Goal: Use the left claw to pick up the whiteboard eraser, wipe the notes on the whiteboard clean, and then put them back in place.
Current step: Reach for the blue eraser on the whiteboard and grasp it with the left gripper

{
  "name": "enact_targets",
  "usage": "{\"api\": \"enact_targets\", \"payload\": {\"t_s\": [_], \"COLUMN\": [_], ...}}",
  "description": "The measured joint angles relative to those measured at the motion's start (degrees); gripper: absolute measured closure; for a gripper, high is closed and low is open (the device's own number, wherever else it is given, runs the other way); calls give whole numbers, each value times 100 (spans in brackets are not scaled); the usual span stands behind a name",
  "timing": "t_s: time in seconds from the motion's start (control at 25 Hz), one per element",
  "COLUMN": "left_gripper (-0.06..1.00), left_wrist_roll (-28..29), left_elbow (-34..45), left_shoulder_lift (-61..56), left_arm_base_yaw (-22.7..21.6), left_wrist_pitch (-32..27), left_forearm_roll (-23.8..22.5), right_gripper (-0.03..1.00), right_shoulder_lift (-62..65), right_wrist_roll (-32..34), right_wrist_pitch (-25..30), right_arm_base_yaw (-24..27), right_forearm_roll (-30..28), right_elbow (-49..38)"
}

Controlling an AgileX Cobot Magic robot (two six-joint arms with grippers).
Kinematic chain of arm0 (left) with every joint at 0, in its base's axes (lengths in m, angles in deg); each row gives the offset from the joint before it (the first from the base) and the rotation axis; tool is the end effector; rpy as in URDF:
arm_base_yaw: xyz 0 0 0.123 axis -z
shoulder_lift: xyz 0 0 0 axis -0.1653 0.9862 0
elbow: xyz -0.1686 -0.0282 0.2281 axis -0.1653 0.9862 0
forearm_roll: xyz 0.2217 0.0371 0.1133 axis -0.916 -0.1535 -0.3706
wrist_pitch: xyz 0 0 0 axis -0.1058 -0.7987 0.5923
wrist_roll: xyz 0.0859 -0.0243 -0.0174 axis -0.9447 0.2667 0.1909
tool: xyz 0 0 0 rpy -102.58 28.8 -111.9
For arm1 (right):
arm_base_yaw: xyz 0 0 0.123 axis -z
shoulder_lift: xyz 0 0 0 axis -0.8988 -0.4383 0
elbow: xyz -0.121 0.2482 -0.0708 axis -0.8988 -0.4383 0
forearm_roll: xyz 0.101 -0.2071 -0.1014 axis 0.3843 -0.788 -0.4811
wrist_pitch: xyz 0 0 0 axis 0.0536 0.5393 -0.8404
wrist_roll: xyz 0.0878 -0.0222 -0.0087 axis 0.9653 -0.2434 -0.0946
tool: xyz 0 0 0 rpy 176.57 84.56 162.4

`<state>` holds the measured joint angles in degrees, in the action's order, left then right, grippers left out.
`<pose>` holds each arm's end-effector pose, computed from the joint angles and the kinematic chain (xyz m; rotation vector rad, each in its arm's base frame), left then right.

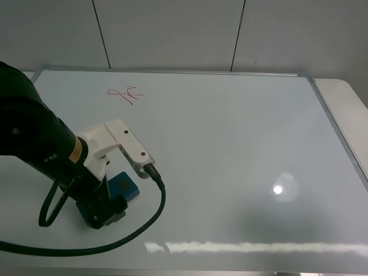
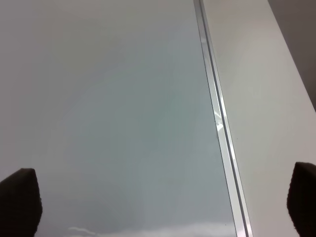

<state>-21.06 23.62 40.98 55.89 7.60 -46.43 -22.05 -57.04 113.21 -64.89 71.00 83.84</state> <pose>0.1705 -0.1703 0.1647 1.2035 2.6304 -0.0411 -0.0037 -0.0034 0.2739 0.0014 2.0526 -0.0326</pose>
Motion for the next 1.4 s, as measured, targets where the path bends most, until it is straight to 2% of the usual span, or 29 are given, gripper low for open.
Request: {"api": "enact_targets", "payload": {"t_s": [0.2,0.36,0.64,1.12,1.4], "left_gripper": [-5,-5,-5,-5,-5], "left_wrist_roll": [569,751,910,937,960], "left_elbow": [0,7,359,402,402], "left_shoulder_lift": [93,104,252,744,762], "left_arm_base_yaw": [0,0,0,0,0], "left_wrist_pitch": [87,128,561,1142,1194], "left_forearm_roll": [-598,-856,-894,-905,-910], "right_gripper": [-3,-3,-3,-3,-3], "right_shoulder_lift": [0,0,0,0,0], "right_wrist_roll": [0,0,0,0,0], "right_wrist_pitch": [0,0,0,0,0], "right_arm_base_yaw": [0,0,0,0,0], "right_forearm_roll": [0,0,0,0,0], "right_elbow": [0,0,0,0,0]}}
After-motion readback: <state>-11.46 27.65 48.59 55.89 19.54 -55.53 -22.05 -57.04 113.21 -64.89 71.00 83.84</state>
